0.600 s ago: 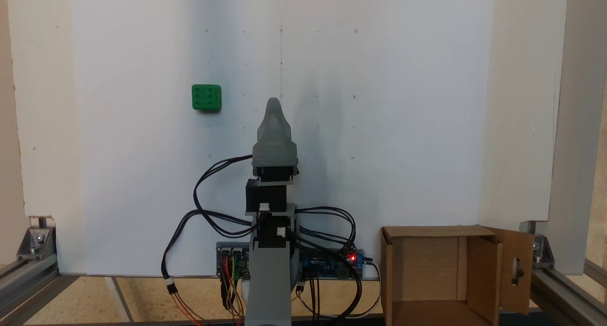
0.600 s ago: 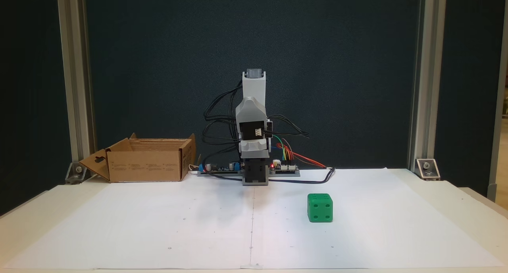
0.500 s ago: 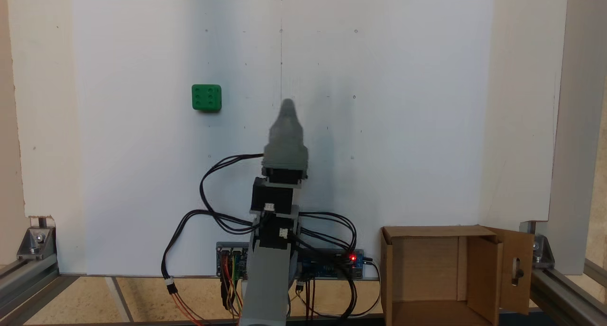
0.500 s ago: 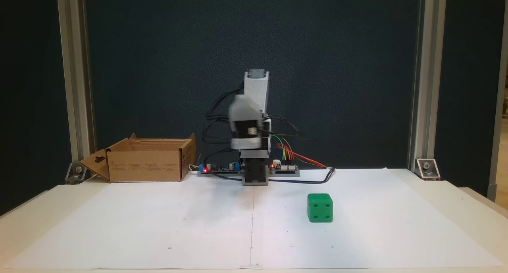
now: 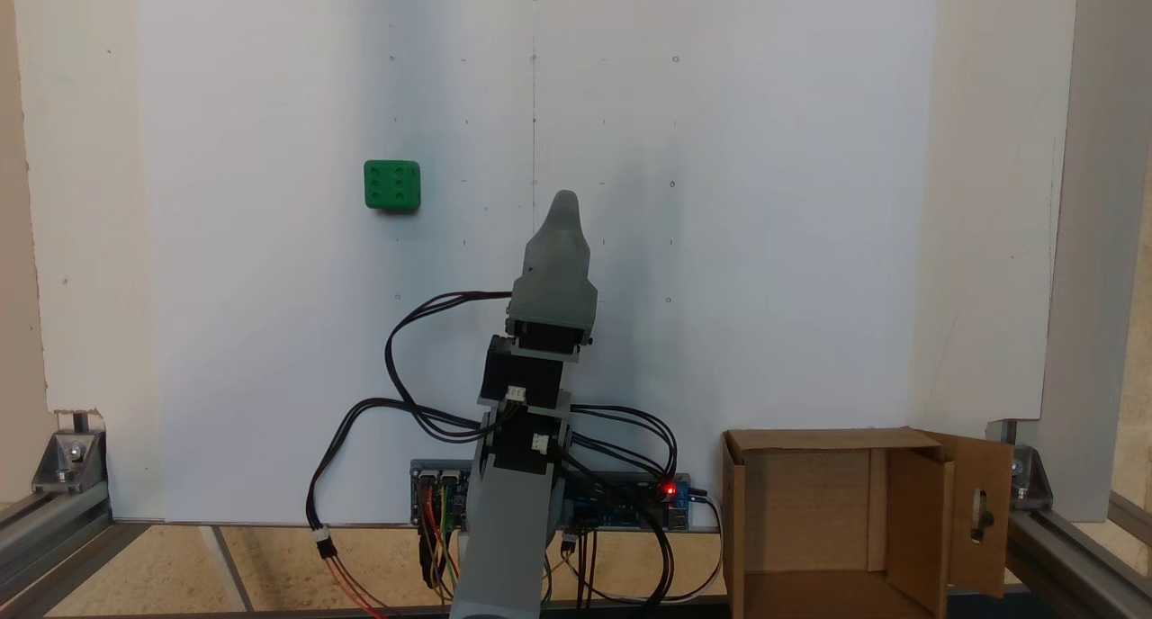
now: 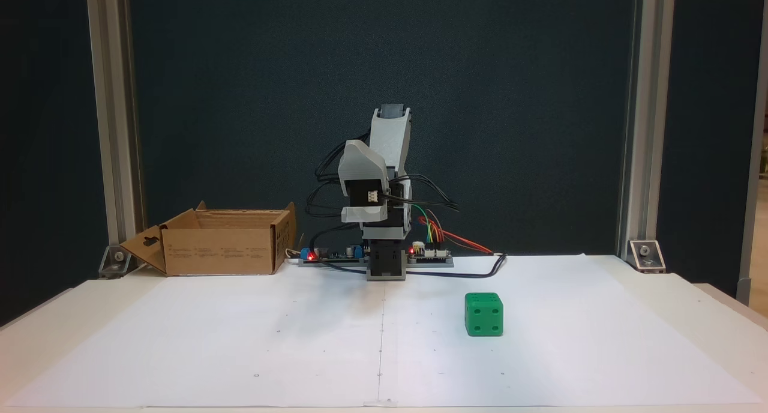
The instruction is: Grasp a green dice and put it in the bin.
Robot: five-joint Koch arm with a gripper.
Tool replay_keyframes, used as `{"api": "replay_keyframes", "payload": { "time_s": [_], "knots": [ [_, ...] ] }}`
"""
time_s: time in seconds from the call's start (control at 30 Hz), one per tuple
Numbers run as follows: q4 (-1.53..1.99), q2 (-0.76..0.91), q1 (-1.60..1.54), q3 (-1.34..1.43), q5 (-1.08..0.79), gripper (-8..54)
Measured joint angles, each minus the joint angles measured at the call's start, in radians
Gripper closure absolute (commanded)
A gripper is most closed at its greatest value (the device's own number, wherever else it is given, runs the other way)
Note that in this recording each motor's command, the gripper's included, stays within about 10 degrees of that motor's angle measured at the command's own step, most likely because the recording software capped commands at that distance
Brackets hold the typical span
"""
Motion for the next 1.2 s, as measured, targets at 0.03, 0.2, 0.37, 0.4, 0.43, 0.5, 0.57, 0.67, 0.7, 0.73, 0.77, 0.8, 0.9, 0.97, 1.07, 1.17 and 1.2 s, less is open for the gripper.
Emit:
{"api": "replay_keyframes", "payload": {
  "time_s": [0.03,0.2,0.37,0.4,0.43,0.5,0.57,0.67,0.7,0.73,0.77,0.8,0.9,0.97,1.07,1.17,1.2],
  "knots": [
    [0.000,0.000,0.000,0.000,0.000,2.2],
    [0.000,0.000,0.000,0.000,0.000,2.0],
    [-0.035,0.000,0.000,0.000,-0.017,0.4],
    [-0.035,0.000,0.000,0.000,-0.023,0.4],
    [-0.035,0.000,0.000,0.000,-0.028,0.4],
    [-0.035,0.000,0.002,0.000,-0.031,1.0],
    [-0.035,0.000,0.000,0.000,-0.034,1.7],
    [-0.035,0.000,-0.006,0.000,-0.035,2.3],
    [-0.035,0.000,-0.006,0.000,-0.034,2.4],
    [-0.032,0.000,-0.006,0.000,-0.035,2.3],
    [-0.021,0.000,-0.006,0.000,-0.035,2.3],
    [0.006,0.000,-0.006,-0.009,-0.035,2.1],
    [0.176,0.000,0.003,-0.067,-0.035,1.8],
    [0.321,0.000,0.008,-0.127,-0.035,1.3],
    [0.528,0.000,0.014,-0.290,-0.035,1.7],
    [0.726,0.000,0.015,-0.430,-0.035,1.7],
    [0.795,0.000,0.015,-0.479,-0.035,1.8]
  ]
}}
